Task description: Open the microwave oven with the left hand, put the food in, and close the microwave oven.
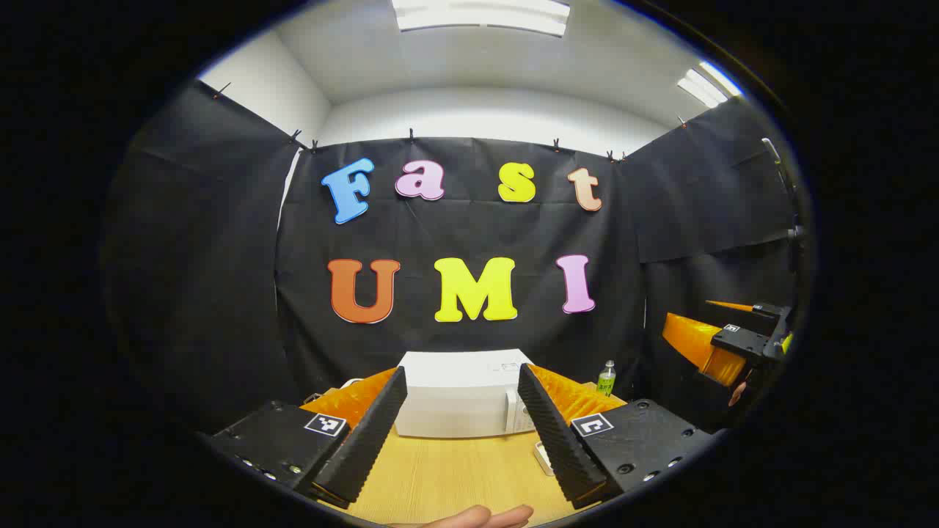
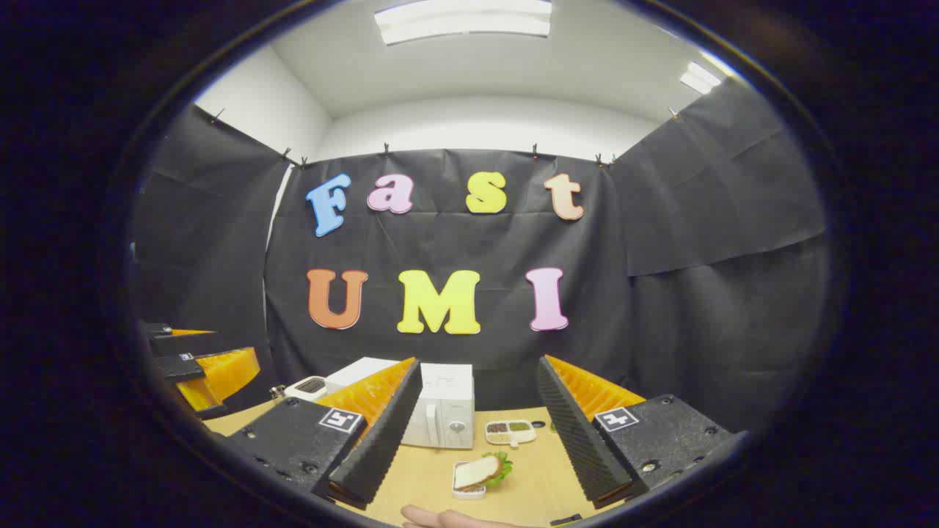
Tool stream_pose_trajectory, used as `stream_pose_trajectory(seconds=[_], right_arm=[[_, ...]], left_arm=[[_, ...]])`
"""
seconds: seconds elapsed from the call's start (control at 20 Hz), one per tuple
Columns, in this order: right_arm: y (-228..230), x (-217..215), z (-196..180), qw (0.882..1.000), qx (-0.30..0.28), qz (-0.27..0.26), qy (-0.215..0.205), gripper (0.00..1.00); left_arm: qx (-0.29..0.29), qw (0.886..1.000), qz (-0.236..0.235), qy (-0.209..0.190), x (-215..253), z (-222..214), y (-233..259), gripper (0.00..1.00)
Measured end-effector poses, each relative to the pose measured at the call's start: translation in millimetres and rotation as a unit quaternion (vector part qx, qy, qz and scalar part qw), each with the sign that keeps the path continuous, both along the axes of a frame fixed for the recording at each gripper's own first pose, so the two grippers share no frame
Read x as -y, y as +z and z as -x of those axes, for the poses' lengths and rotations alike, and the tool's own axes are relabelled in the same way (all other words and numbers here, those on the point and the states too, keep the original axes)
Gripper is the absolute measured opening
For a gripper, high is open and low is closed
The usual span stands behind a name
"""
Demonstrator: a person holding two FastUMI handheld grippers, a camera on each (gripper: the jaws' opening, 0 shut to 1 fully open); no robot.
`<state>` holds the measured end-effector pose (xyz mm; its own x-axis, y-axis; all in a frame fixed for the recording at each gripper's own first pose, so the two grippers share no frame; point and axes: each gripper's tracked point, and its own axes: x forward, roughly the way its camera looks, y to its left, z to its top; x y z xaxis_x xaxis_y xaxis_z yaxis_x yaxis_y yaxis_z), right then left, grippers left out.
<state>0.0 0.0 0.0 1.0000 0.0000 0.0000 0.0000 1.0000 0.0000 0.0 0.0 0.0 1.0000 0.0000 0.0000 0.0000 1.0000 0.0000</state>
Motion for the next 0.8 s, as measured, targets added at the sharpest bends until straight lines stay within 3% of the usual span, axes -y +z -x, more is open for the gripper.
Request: stream_pose_trajectory(seconds=[0.55,0.6,0.7,0.75,0.8], right_arm=[[-9.4,6.8,-2.3,1.000,-0.002,0.007,-0.004,1.00],[-9.1,7.6,-2.7,1.000,0.000,0.008,-0.002,0.92],[-11.7,9.9,-6.0,1.000,0.000,0.009,-0.001,0.92],[-13.0,10.7,-7.2,1.000,0.000,0.007,0.000,1.00],[-13.4,11.1,-8.3,1.000,0.001,0.005,0.003,1.00]], left_arm=[[-0.009,1.000,0.002,-0.005,-1.2,2.3,-9.5,0.95],[-0.011,1.000,0.005,-0.005,-1.1,1.7,-10.9,0.95],[-0.014,1.000,0.008,-0.005,-0.2,2.1,-13.6,0.95],[-0.014,1.000,0.009,-0.005,-0.8,0.8,-15.0,0.95],[-0.016,1.000,0.009,-0.005,-0.8,-1.0,-14.7,0.95]])
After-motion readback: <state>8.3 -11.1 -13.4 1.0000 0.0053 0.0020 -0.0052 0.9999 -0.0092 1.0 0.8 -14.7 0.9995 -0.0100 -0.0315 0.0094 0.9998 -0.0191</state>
